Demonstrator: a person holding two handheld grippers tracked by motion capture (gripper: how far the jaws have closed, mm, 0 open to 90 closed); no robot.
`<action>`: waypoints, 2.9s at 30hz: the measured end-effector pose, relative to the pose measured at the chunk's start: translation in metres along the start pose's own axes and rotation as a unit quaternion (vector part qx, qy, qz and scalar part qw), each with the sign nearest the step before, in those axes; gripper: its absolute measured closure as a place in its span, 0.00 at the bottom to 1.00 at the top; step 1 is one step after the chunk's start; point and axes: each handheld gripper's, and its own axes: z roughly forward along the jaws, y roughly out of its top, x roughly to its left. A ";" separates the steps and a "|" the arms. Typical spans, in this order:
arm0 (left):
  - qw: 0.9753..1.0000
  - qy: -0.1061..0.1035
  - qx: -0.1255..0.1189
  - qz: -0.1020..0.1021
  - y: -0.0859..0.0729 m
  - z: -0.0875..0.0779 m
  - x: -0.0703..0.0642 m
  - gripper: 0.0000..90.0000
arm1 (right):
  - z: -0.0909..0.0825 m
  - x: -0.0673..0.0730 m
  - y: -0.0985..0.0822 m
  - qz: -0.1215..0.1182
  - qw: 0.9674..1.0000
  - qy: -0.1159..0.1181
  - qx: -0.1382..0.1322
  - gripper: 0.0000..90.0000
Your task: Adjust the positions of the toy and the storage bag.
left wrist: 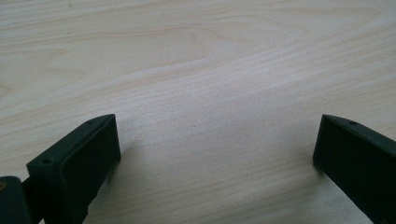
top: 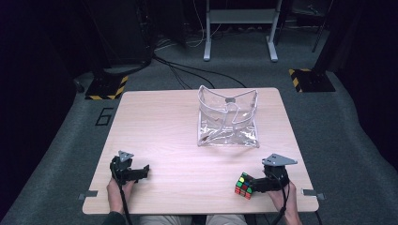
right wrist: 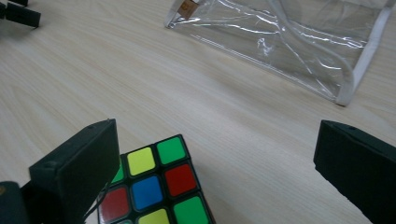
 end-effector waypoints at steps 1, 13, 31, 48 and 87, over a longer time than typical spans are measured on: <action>1.000 0.002 -0.002 -0.001 0.000 0.000 0.000 0.01 | 0.001 0.001 0.000 -0.002 1.000 0.003 0.002 0.00; 1.000 0.002 -0.002 0.000 0.000 0.000 0.000 0.01 | 0.008 0.015 -0.002 -0.014 0.999 0.020 0.026 0.00; 1.000 0.003 -0.002 0.002 0.000 0.000 -0.001 0.00 | 0.014 0.021 -0.017 -0.024 0.997 0.026 0.063 0.04; 1.000 0.003 -0.001 0.002 0.000 0.000 0.000 0.01 | 0.023 0.021 -0.028 -0.029 0.994 0.018 0.099 0.14; 1.000 -0.001 -0.001 -0.001 0.000 0.000 0.000 0.01 | 0.020 0.021 -0.018 -0.028 0.997 0.001 0.076 0.37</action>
